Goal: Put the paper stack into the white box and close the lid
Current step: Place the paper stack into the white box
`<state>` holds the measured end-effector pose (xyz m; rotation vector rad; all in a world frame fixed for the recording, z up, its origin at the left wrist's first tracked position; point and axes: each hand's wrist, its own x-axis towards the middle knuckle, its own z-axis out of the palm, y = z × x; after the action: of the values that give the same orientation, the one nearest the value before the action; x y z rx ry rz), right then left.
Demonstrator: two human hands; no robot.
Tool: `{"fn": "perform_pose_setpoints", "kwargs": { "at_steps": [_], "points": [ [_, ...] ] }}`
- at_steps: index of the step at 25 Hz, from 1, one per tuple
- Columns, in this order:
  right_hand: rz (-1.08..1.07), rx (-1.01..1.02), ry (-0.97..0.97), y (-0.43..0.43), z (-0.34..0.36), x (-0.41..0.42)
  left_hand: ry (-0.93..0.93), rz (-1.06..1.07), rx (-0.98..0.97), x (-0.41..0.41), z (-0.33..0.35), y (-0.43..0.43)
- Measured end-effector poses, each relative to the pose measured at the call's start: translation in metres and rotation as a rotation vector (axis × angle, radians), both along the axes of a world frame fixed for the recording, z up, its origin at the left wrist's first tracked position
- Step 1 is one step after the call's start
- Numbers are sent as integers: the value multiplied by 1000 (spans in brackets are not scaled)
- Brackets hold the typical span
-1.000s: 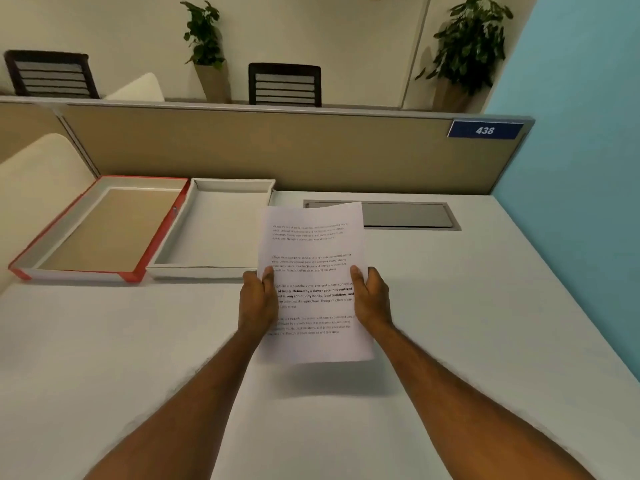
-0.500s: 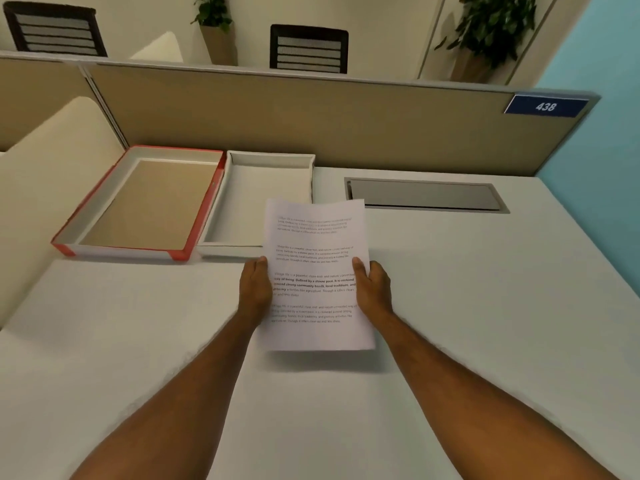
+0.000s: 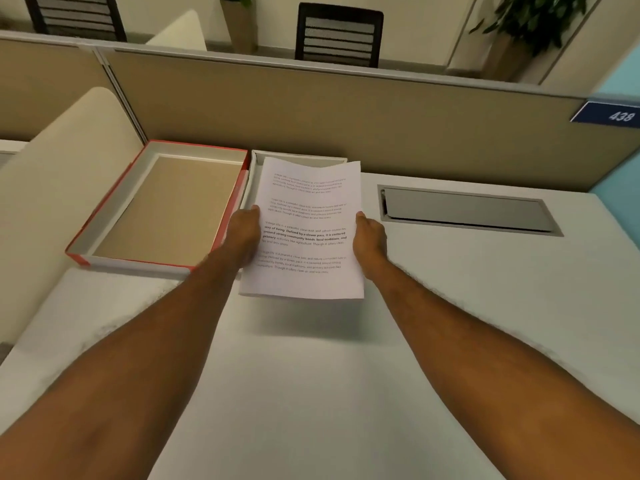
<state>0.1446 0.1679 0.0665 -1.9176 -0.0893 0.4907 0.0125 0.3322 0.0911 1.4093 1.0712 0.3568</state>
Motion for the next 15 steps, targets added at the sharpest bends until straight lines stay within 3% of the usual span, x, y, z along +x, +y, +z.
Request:
{"fn": "perform_pose_setpoints", "kwargs": {
  "at_steps": [9,15],
  "points": [
    [74,-90,-14,83,-27,63,132,123,-69,54,-26,73],
    [62,-186,-12,114,-50,80,299,88,157,84,-34,102]
  ]
}}
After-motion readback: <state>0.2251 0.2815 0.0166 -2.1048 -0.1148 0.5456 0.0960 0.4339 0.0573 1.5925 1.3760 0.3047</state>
